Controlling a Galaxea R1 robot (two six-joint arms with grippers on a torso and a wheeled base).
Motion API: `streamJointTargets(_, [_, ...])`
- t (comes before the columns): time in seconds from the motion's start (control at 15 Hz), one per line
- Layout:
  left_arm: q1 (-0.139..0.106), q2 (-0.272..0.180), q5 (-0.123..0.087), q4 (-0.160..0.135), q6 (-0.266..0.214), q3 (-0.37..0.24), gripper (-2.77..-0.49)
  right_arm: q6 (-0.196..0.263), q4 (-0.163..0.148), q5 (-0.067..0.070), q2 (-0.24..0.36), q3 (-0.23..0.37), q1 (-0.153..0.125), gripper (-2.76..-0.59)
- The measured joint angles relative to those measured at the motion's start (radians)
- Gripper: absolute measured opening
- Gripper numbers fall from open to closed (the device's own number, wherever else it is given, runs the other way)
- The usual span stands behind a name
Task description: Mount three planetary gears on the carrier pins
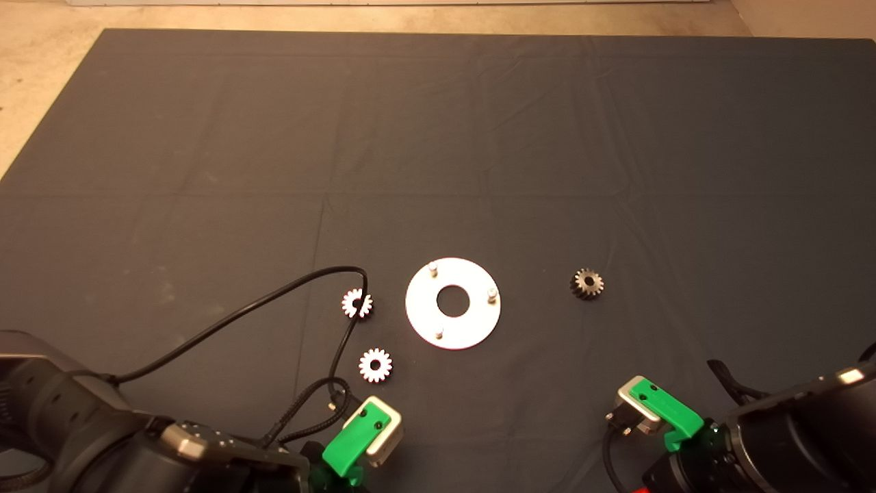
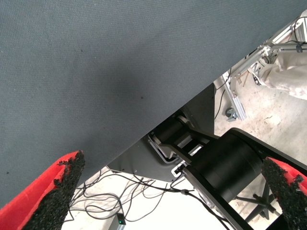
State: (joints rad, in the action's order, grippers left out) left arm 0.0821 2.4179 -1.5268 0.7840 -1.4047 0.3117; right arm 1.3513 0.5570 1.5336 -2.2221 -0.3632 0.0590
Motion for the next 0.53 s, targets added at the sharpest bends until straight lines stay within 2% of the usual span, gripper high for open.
streamJointTargets(0.27, [0.000, 0.000, 0.000, 0.000, 0.000, 0.000, -0.61, 0.000, 0.000, 0.000, 0.000, 0.000, 0.001, -1.01])
streamJointTargets(0.4, [0.000, 0.000, 0.000, 0.000, 0.000, 0.000, -0.61, 0.000, 0.000, 0.000, 0.000, 0.000, 0.001, -0.90])
streamJointTargets(0.53, [0.000, 0.000, 0.000, 0.000, 0.000, 0.000, -0.61, 0.000, 0.000, 0.000, 0.000, 0.000, -0.010, -0.90])
